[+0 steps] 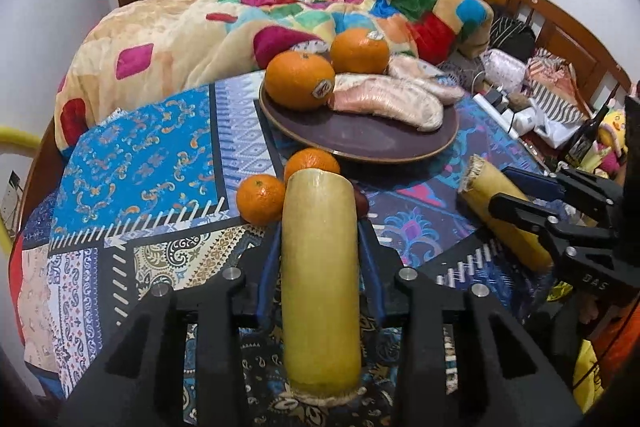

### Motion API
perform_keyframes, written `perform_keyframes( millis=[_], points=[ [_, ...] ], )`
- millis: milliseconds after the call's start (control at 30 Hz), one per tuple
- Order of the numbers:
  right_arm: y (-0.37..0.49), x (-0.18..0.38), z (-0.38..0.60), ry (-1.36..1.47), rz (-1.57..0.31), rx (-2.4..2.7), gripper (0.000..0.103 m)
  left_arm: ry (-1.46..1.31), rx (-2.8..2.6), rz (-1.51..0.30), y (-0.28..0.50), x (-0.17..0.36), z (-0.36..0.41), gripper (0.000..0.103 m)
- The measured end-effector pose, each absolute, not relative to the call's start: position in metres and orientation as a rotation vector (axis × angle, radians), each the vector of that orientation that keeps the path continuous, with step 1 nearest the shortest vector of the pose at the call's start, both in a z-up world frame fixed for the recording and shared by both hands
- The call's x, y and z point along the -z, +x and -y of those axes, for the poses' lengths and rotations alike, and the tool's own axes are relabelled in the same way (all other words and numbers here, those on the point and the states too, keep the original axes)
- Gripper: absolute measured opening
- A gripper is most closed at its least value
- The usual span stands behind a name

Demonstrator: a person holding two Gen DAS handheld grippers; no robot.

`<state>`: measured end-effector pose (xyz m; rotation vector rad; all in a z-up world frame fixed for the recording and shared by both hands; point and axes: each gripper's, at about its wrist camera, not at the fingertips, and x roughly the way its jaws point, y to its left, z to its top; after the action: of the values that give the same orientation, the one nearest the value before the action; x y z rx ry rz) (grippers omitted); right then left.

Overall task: Organize fruits
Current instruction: 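Lift both yellow fruits upright and carry them toward the plate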

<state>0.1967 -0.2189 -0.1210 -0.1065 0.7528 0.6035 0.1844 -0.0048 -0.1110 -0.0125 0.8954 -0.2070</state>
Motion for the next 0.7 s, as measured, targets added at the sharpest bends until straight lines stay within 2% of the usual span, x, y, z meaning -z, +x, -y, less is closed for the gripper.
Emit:
perform_keyframes(
  millis=[167, 200, 233, 467, 600, 700],
  points=[
    [0.194, 0.111, 0.222, -0.082, -0.728, -0.599, 0.030, 0.012, 0.220, -0.837, 0.167, 0.092, 0.011, 0.037],
    [0.193, 0.108, 0.223, -0.077, -0.718, -0.597, 0.024, 0.015, 0.223, -0.827, 0.164, 0.088, 0.013, 0.037],
    [0.192, 0.104, 0.225, -0.071, -0.705, -0.597, 0.000, 0.018, 0.226, -0.817, 0.161, 0.084, 0.015, 0.037],
    [0.192, 0.088, 0.223, -0.100, -0.702, -0.612, 0.005, 0.041, 0.242, -0.768, 0.150, 0.067, 0.026, 0.037],
    [0.197, 0.104, 0.217, -0.160, -0.735, -0.567, 0.027, 0.038, 0.243, -0.758, 0.148, 0.068, 0.026, 0.037],
    [0.205, 0.116, 0.217, -0.170, -0.757, -0.542, 0.028, 0.031, 0.245, -0.758, 0.150, 0.068, 0.026, 0.037]
  ],
)
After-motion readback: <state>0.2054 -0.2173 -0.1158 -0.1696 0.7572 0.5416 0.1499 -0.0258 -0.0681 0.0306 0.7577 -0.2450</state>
